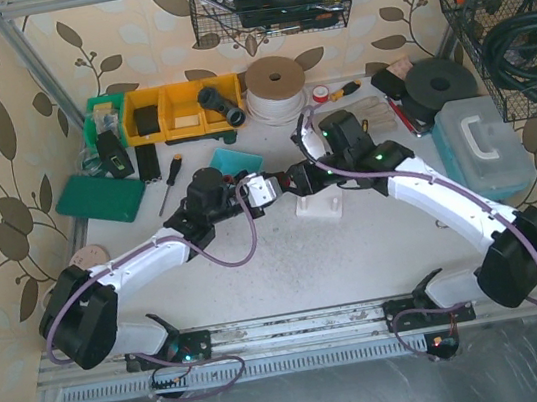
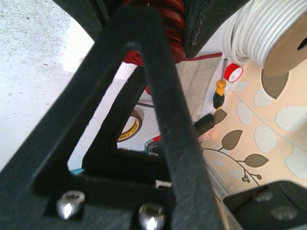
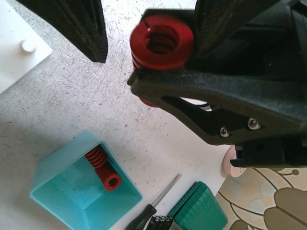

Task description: Install the large spring

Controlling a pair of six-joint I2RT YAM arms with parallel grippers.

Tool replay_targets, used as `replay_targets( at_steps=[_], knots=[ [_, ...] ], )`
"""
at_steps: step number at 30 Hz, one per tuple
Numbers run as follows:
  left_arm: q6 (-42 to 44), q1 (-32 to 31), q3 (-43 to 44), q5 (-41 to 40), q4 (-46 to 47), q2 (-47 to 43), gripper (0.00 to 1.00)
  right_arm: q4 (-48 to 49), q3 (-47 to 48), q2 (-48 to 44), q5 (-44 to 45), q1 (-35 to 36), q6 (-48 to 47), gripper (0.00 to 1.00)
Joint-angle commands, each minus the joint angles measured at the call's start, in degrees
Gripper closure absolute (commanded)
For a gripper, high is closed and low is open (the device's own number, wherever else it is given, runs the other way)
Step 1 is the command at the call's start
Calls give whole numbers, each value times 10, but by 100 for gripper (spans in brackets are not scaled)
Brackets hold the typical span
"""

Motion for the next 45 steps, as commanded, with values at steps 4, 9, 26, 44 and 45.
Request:
replay_targets(
  at_steps=[4,9,26,44,45],
  knots=[
    [18,-10,18,16,30,-7,100,26,30,33,-1,28,14,51],
    [28,-15,21,10,33,-6,100,27,26,45,6,32,23,62],
    [-15,-14,-52,-141,15,-53,25,-50,42,-14,183,-3,-32,100],
    [-165,-4,-108,-495,-38,-58,19,-175,166,150,331,-45,-94,100],
    [-162,-4,-116,-501,-28,-55,19,-175,175,162,331,-45,-94,100]
  ],
)
